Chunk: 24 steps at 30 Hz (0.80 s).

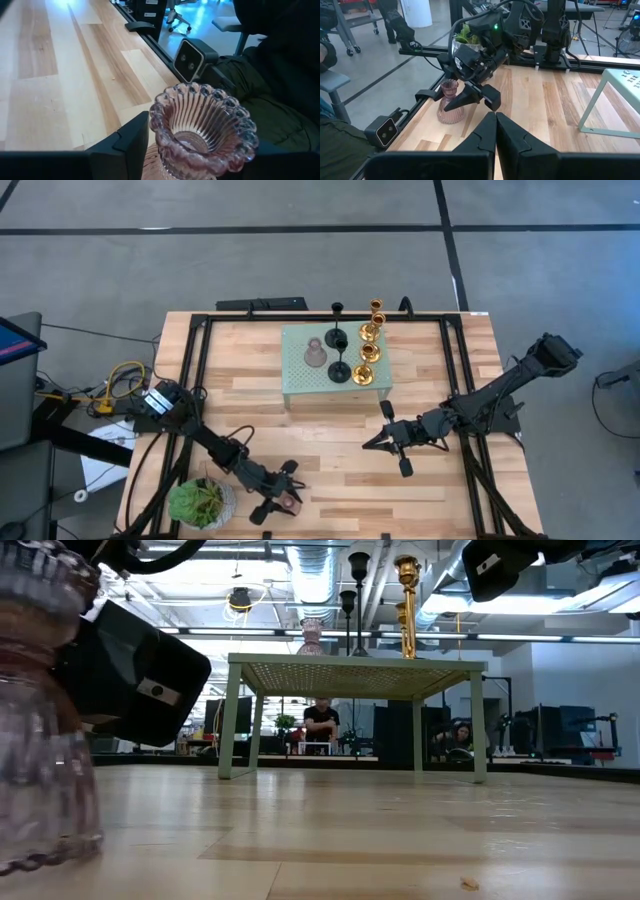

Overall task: Pick & Place candle stick holders
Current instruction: Put the pink glass candle holder on the shelf aligned with the other pink glass candle holder

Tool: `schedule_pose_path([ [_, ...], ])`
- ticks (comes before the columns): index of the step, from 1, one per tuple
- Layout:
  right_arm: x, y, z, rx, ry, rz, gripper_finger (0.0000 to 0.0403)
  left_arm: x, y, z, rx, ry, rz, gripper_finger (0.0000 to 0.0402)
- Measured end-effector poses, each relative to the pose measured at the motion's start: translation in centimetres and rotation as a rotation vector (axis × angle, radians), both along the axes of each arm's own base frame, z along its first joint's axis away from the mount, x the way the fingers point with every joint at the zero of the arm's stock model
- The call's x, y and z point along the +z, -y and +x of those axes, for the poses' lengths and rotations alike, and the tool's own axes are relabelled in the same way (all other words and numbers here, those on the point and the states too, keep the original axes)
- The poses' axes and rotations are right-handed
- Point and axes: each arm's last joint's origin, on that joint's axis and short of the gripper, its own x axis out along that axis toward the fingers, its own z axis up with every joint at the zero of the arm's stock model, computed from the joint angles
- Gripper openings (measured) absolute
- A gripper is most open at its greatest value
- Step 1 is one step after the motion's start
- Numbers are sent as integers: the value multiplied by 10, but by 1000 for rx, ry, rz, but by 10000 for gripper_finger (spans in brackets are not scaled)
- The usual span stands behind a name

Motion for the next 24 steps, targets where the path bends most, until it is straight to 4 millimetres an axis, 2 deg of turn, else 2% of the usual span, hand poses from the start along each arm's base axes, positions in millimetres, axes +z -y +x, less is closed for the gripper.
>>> schedule_pose_path([
  [10, -2, 0, 0, 0, -14, -8, 0, 2, -9, 7, 34, 6, -7, 161],
  [18, -3, 0, -1, 1, -25, -16, 0, 18, -17, 9, 58, 40, -34, 130],
  [24, -6, 1, -1, 1, -57, -35, 0, 25, -26, 11, 86, 25, -22, 139],
])
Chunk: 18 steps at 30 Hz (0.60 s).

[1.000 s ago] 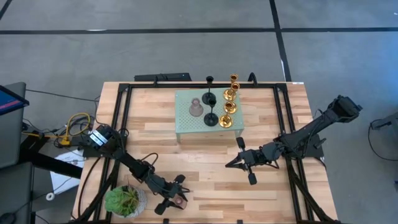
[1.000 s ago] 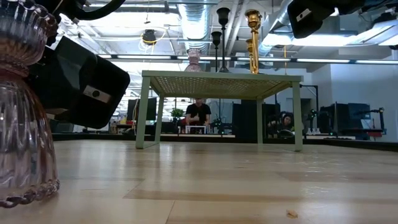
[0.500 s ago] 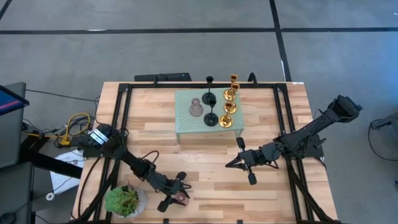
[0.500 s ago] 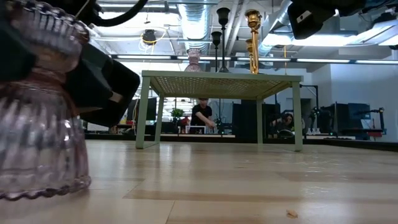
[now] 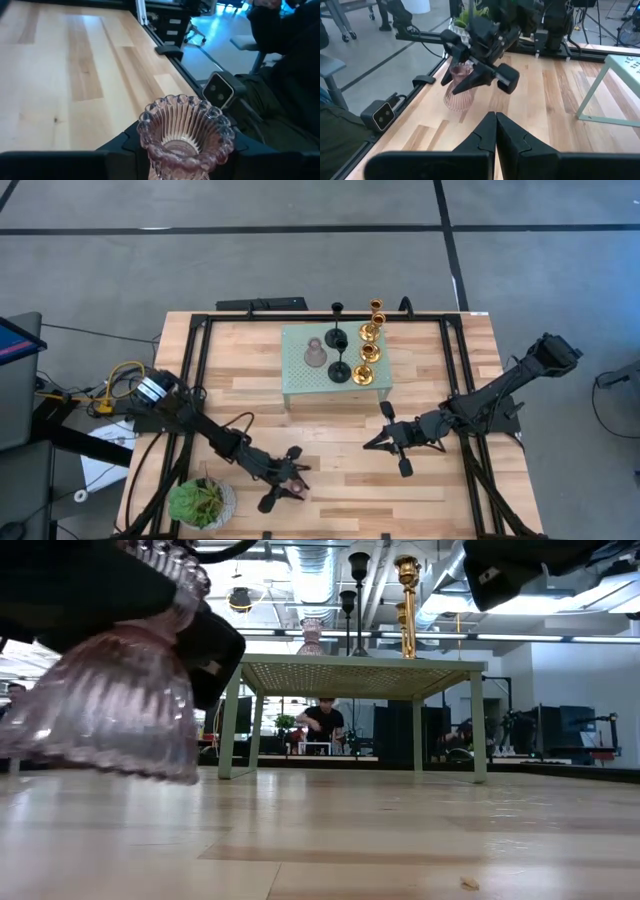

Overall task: Pick & Place candle stick holders
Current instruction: Put the pink glass candle holder on the shelf aligned with the other pink glass candle holder

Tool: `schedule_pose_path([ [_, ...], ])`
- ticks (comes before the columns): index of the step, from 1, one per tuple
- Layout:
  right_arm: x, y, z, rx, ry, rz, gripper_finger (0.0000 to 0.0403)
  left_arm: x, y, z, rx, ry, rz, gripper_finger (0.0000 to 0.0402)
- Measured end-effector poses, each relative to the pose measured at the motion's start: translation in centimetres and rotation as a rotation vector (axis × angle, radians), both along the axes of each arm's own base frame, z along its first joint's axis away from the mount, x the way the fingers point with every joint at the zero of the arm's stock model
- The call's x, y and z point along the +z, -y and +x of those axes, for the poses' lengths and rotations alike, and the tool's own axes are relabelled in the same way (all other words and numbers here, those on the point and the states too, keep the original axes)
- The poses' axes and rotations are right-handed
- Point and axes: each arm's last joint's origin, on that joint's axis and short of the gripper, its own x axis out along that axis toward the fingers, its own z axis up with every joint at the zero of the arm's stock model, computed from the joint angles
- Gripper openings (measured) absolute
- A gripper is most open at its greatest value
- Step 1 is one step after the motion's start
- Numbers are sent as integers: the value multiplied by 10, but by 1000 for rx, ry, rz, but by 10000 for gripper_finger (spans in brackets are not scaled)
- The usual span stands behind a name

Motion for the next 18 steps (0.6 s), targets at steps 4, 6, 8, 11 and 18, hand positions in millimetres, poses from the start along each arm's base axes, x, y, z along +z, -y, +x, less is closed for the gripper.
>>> schedule_pose_path([
  [4, 0, 0, 0, 0, -4, -2, 0, 7, -8, 3, 25, 17, -11, 134],
  [6, -1, 0, 0, 0, -7, -4, 0, 11, -13, 5, 43, 24, -16, 128],
  [8, -2, 0, 0, 0, -15, -8, 0, 17, -19, 6, 61, 27, -18, 128],
  [11, -2, 0, -1, 0, -21, -12, 0, 25, -28, 6, 89, 23, -14, 133],
  [18, -4, 1, -1, 0, -40, -23, 0, 47, -47, -2, 219, 10, 14, 128],
])
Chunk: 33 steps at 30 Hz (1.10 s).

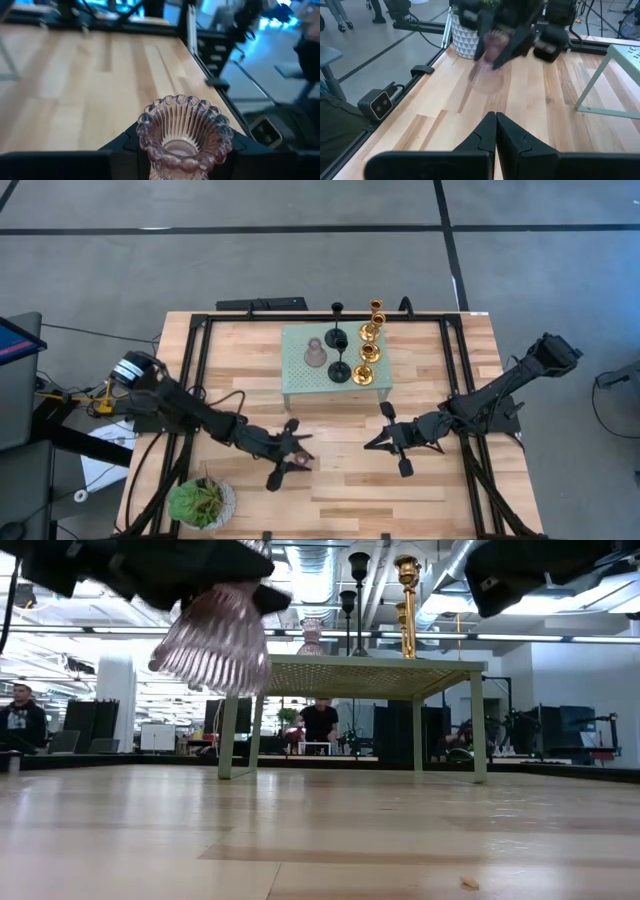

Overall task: Pick & Place candle stick holders
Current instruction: Put the pink glass candle holder on the shelf aligned with the other pink glass candle holder

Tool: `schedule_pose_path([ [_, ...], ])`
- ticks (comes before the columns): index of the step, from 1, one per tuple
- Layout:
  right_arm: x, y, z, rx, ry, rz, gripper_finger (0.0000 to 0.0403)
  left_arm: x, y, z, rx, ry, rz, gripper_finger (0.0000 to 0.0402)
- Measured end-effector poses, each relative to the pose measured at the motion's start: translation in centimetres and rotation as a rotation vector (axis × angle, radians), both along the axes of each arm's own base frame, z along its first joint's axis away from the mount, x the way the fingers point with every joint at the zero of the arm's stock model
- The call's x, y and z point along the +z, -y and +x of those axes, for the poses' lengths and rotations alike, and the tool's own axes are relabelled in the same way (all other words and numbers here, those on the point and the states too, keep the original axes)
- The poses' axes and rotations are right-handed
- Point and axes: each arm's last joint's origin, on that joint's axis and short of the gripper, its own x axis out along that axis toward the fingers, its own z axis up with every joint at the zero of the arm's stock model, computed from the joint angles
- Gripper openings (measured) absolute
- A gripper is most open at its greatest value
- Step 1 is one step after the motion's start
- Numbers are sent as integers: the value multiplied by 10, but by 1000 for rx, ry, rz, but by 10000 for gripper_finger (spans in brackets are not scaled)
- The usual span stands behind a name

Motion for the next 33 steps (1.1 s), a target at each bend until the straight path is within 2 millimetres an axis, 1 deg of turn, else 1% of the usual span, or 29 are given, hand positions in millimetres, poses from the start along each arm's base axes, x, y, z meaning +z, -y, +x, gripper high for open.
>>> schedule_pose_path([
  [7, -1, 0, 0, 0, -9, -5, 0, 33, -22, -11, 75, 100, 16, 134],
  [9, -1, 0, -1, 0, -14, -8, 0, 39, -29, -14, 120, 114, 35, 138],
  [13, -3, 1, -1, 0, -28, -16, 0, 50, -47, -16, 211, 143, 50, 128],
  [17, -3, 1, -1, 0, -30, -18, 0, 61, -65, -18, 277, 191, 63, 128],
  [21, -3, 1, -1, 4, -27, -32, 0, 68, -82, -19, 344, 222, 99, 140],
  [25, -4, 1, -1, 2, -32, -35, 0, 70, -101, -17, 419, 229, 117, 129],
  [30, -4, 1, -1, 3, -38, -39, 0, 70, -124, -15, 511, 224, 128, 129],
  [33, -5, 1, -1, 3, -42, -41, 0, 70, -133, -15, 549, 222, 133, 143],
])
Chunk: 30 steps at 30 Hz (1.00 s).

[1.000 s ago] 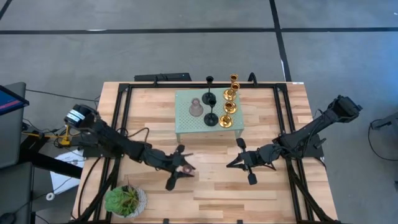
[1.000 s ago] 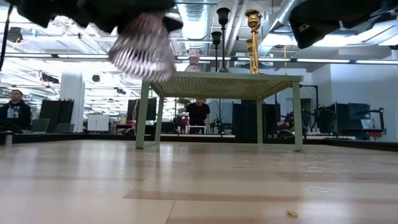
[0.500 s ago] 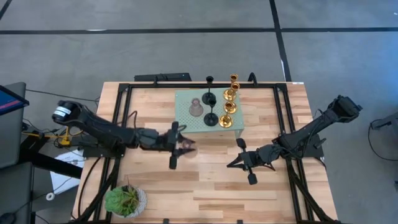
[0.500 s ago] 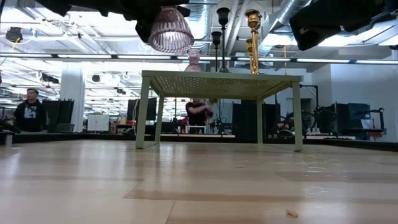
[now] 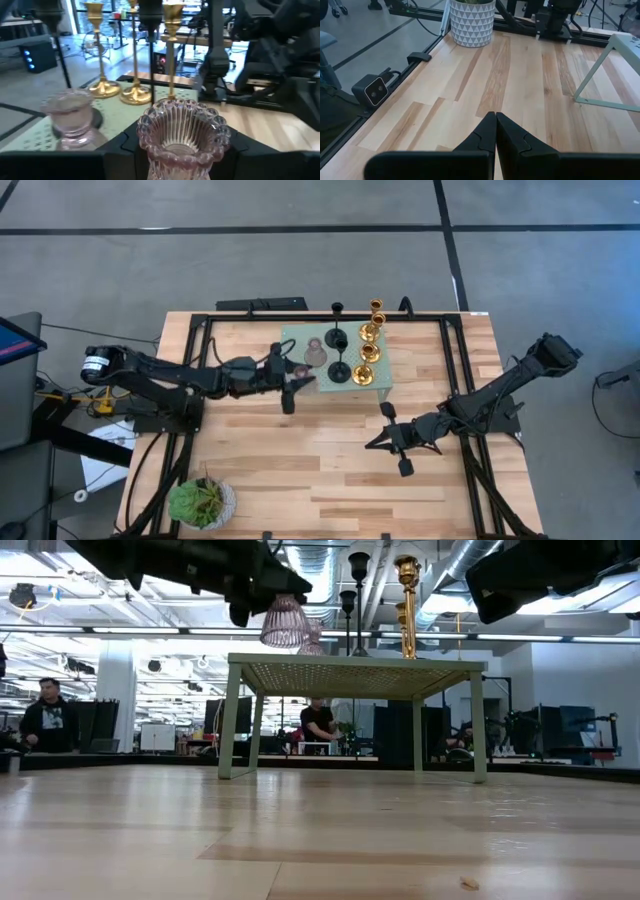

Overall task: Pick & Place candle stick holders
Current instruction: Put the pink glass candle holder on the shelf aligned with the other pink glass candle holder

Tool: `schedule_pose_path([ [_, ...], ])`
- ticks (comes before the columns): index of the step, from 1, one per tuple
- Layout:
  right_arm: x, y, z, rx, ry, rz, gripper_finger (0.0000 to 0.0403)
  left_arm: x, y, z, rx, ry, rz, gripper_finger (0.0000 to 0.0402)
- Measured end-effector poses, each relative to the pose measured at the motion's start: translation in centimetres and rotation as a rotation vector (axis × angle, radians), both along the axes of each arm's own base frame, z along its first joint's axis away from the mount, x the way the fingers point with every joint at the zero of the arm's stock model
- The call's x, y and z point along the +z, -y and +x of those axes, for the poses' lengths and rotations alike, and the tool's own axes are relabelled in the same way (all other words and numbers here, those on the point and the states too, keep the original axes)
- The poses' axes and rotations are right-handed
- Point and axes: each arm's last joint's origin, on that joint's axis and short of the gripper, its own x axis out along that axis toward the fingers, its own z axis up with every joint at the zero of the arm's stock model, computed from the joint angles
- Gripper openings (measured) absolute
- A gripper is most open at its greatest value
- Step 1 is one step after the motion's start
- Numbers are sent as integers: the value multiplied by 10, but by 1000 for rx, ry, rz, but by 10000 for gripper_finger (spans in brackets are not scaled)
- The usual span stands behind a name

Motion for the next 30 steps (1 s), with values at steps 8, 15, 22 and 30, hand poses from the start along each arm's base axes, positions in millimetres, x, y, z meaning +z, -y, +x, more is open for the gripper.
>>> schedule_pose_path([
  [8, 0, 0, 0, 0, 0, 0, 0, -1, -16, 0, 62, -3, 0, 128],
  [15, 0, 0, 0, 0, 0, 0, 0, -6, -23, -1, 91, -31, -6, 153],
  [22, 0, 0, 0, 0, -1, 0, 0, -23, -28, 9, 105, -79, -34, 126],
  [30, 0, 0, 0, 0, -2, -1, 0, -23, -27, 10, 97, -63, -35, 188],
])
